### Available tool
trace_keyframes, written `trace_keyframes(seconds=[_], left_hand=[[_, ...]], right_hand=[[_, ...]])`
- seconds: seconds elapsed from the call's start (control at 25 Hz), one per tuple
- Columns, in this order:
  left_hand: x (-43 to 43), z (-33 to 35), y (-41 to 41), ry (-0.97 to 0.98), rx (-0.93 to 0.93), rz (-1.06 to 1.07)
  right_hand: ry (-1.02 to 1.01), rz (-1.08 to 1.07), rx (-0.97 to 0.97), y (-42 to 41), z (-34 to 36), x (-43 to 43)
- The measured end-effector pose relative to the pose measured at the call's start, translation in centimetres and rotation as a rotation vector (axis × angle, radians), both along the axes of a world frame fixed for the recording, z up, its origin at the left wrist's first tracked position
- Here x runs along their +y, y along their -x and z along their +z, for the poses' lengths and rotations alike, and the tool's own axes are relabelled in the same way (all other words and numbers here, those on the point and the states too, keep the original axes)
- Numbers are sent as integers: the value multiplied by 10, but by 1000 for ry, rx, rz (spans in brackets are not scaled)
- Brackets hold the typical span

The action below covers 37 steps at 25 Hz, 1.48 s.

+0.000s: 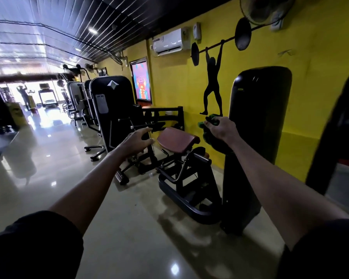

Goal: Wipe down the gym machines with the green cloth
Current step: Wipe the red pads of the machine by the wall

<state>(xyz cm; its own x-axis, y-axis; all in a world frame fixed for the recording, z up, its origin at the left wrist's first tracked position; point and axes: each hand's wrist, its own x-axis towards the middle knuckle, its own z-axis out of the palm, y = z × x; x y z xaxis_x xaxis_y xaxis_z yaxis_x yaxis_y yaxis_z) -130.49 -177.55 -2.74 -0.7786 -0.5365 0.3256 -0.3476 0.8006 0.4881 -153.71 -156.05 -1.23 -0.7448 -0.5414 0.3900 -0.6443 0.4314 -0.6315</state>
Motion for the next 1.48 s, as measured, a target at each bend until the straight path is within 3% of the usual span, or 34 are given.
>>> trace_keyframes(seconds=[0.72, 1.04, 1.48], left_hand=[[-382, -1, 265, -55, 10, -20], [-577, -10, 398, -26, -26, -152], [-776, -55, 602, -59, -75, -280]], right_hand=[[62, -42, 7, 258, -3, -385], [46, -176, 7, 367, -17, -547], [55, -306, -1, 543, -57, -726]])
